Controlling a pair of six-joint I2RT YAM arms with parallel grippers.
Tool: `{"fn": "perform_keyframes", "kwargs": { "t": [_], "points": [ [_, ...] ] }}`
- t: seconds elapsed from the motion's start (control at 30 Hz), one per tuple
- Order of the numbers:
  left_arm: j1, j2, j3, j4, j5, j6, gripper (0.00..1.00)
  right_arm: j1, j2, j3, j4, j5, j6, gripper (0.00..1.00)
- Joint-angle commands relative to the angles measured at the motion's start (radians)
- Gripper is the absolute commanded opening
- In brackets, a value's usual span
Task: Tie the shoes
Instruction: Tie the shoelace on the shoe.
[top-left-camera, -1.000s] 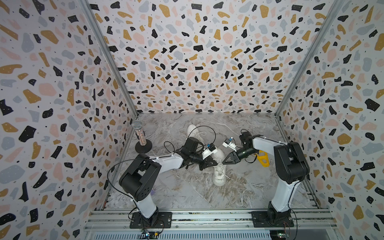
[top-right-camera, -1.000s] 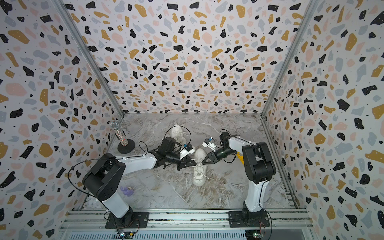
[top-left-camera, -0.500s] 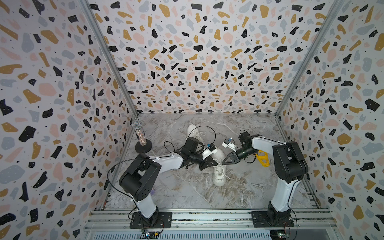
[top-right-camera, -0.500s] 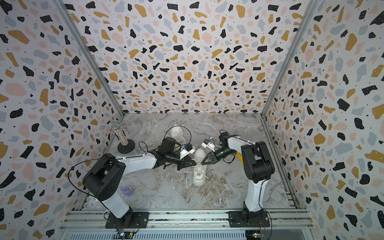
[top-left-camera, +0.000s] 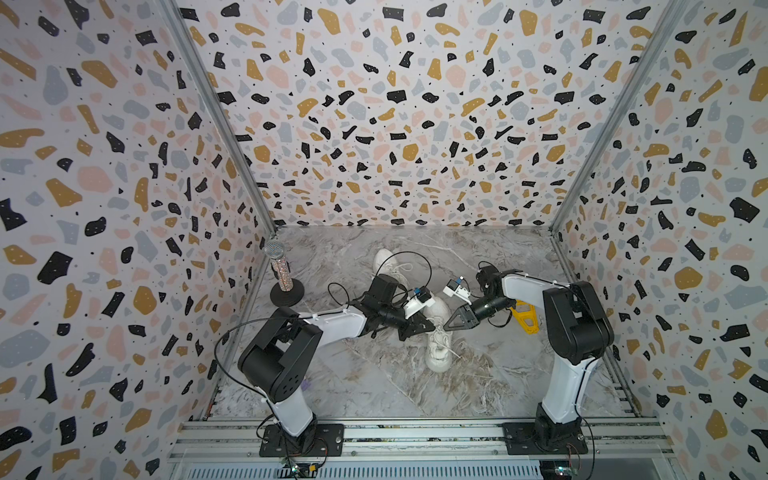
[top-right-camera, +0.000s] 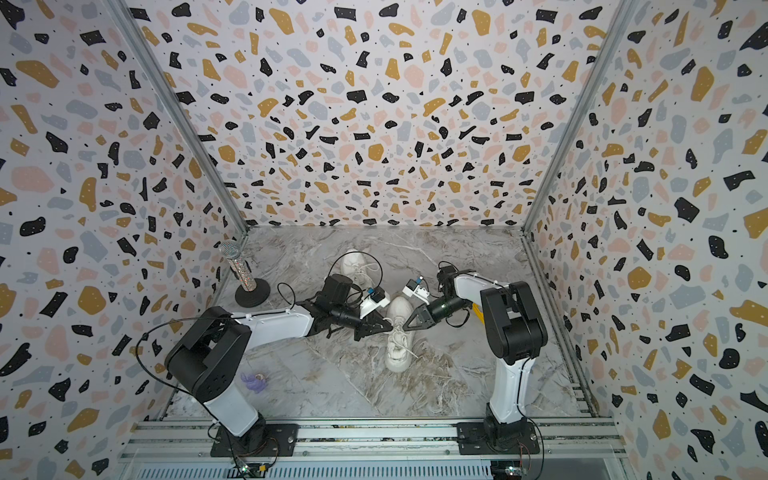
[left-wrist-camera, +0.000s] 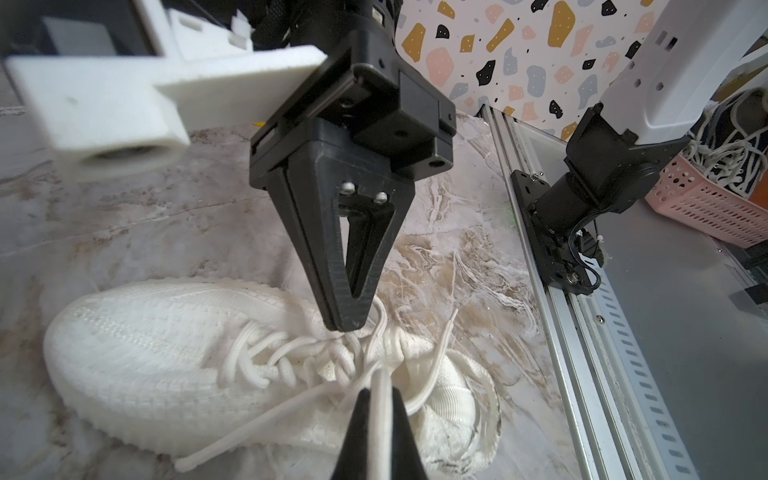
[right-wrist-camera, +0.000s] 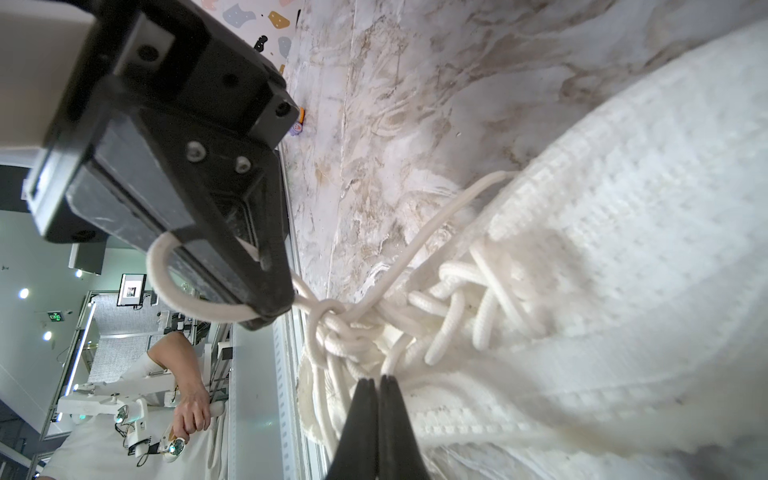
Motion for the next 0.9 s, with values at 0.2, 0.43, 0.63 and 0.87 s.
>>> {"fn": "perform_keyframes", "kwargs": {
  "t": [0.2, 0.43, 0.63, 0.87],
  "points": [
    [0.017, -0.032, -0.006, -0.072, 0.013, 0.03, 0.0, 0.004, -0.096, 0.037, -0.071, 0.178, 0.024, 0.0],
    [0.022, -0.028, 0.018, -0.155, -0.009, 0.041, 0.0, 0.006, -0.131, 0.02, -0.033, 0.301, 0.066, 0.0],
    [0.028, -0.029, 0.023, -0.18, -0.051, 0.022, 0.0, 0.009, -0.148, 0.009, -0.012, 0.388, 0.091, 0.0],
    [0.036, -0.027, 0.039, -0.203, -0.084, -0.003, 0.0, 0.014, -0.162, -0.008, 0.012, 0.474, 0.106, 0.0]
  ]
}}
